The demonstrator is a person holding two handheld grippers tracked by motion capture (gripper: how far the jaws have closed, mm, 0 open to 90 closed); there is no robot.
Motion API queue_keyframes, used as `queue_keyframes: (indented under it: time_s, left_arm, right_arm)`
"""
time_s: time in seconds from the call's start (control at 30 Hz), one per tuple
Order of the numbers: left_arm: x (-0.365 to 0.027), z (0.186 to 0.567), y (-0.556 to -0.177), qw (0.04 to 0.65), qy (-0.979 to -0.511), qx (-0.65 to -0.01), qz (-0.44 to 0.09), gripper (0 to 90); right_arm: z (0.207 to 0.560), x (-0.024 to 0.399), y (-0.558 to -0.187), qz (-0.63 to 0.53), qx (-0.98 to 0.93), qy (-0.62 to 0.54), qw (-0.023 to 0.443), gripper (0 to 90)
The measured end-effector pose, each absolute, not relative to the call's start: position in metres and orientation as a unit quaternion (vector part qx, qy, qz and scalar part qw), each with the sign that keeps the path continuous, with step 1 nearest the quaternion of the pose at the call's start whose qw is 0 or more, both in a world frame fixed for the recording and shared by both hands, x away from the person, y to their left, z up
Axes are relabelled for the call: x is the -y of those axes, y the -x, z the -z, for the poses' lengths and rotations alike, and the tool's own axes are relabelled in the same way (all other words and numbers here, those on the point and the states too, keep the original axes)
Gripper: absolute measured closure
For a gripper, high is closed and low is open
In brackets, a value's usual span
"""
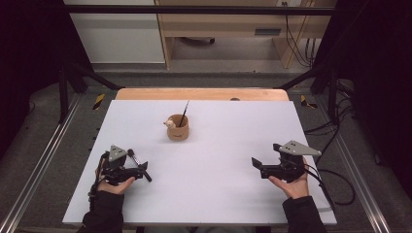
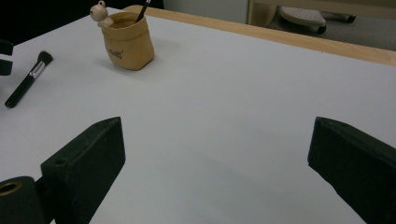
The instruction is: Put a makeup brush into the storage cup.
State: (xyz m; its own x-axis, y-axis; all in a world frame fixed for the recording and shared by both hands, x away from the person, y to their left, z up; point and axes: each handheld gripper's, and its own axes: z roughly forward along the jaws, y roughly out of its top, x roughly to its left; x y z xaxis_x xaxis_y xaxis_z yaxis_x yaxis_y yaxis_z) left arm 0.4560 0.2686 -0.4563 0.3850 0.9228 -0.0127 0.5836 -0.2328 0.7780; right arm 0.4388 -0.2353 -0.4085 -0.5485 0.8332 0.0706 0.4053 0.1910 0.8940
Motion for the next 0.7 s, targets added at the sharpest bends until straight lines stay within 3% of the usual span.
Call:
queue_keyframes:
  time_s: [0.7]
  left_arm:
    - [-0.266, 0.476, -0.464, 0.329, -0.756, -0.531, -0.195, 37.7]
  right_arm:
    - [0.410, 0.233, -0.440, -0.473, -0.742, -0.419, 0.223, 4.8]
